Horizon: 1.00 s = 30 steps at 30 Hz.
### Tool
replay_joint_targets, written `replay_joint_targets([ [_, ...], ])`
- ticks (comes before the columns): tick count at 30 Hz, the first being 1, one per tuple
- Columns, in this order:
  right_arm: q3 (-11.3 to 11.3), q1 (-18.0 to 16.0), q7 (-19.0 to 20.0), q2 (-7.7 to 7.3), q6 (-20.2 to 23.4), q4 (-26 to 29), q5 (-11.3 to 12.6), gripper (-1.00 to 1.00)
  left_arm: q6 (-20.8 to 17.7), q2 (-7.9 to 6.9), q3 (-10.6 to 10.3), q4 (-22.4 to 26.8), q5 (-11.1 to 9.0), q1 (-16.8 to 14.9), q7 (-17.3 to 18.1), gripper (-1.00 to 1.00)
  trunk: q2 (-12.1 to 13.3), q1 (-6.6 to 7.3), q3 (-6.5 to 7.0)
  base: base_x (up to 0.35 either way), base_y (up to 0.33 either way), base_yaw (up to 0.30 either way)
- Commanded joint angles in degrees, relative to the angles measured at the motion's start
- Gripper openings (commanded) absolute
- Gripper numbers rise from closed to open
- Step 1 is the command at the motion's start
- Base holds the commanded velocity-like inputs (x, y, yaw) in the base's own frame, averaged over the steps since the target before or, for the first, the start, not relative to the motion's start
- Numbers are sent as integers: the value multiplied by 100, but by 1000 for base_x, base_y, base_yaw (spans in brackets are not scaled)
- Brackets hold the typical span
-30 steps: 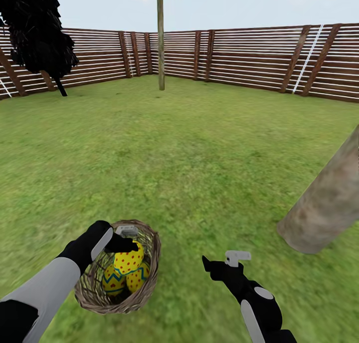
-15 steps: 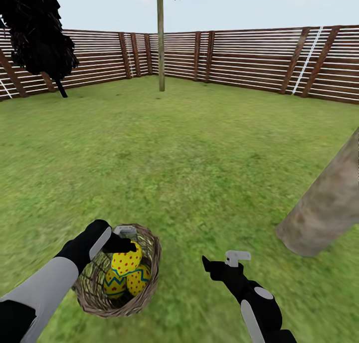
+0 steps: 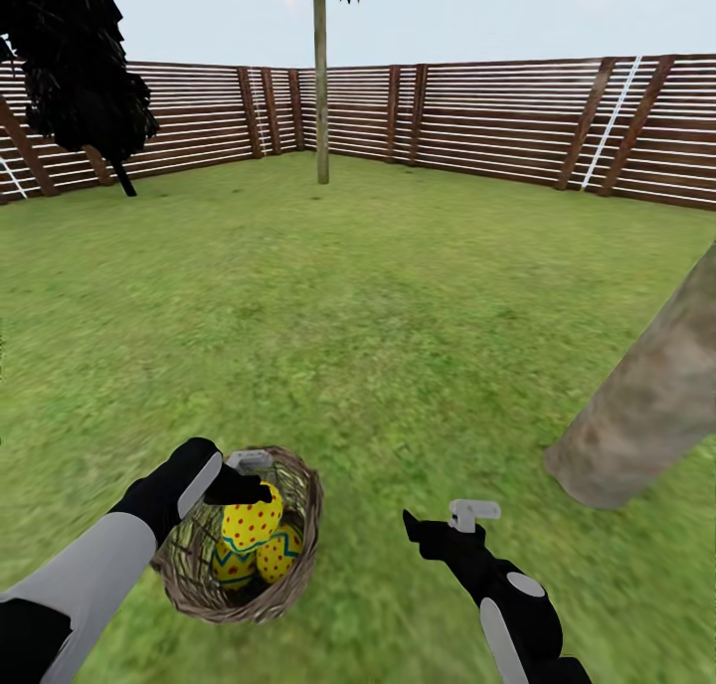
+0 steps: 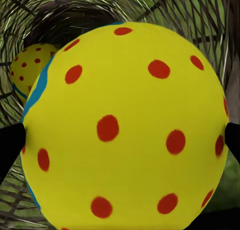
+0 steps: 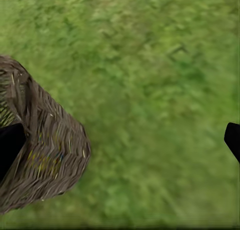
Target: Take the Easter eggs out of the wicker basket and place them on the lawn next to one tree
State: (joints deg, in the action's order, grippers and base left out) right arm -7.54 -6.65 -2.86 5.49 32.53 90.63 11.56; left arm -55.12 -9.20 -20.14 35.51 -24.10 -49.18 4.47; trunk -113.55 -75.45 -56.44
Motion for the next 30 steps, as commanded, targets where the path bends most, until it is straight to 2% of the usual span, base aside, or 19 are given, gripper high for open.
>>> replay_joint_targets([
  [1,-2,-3,-30,3,27,7,50,100,-9,-6,-25,7,45,-4,46,-100,39,25,14,-207,0,0],
  [12,-6,-3,-30,1,35,7,63,100,-8,-10,-25,108,45,2,5,-100,481,266,211,-160,0,0],
  [19,-10,-3,-30,4,61,7,65,100,-13,-22,-24,214,45,5,2,-100,761,420,337,-39,0,0],
  [26,-8,-3,-23,2,60,-1,65,100,-243,-83,-4,758,45,24,-15,-100,1042,574,463,-1,0,0],
  [30,-3,-3,-22,4,69,-2,66,100,-435,-197,8,1243,45,38,-16,-100,1202,661,534,0,0,0],
])
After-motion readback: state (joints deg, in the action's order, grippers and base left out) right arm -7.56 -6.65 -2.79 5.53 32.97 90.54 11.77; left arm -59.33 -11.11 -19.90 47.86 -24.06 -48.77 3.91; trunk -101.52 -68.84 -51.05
